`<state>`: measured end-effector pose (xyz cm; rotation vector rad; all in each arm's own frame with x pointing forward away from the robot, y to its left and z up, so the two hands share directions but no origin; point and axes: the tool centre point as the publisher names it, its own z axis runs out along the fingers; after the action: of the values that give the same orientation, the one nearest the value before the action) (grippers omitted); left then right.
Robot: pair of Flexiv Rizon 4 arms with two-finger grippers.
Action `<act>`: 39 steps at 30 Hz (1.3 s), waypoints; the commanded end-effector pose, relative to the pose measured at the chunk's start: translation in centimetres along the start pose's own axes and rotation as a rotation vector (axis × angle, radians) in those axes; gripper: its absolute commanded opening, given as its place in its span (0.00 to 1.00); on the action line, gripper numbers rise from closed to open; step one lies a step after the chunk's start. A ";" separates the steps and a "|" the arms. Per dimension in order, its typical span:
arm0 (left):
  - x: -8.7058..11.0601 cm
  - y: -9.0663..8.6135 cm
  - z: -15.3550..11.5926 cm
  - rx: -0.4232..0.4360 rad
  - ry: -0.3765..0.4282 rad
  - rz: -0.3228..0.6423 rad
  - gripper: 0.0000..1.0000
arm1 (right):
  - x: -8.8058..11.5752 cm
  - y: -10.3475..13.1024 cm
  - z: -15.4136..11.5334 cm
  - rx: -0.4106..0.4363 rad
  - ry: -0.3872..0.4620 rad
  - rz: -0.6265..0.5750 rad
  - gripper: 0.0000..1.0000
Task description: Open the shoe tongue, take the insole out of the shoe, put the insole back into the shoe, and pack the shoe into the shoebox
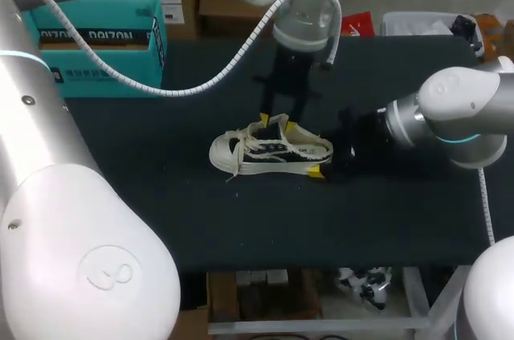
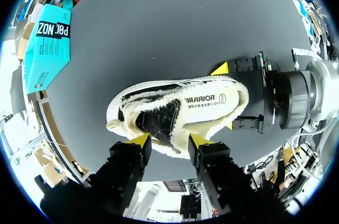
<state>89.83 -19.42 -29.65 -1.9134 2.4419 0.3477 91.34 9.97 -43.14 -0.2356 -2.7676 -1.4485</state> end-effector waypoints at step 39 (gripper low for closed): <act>-6.5 2.3 2.9 0.190 0.330 -0.086 0.00 | -0.2 -0.4 0.5 -0.002 -0.001 -0.001 0.00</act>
<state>89.45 -14.21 -30.73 -2.0613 2.3960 0.1442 91.33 10.00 -43.14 -0.2348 -2.7680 -1.4505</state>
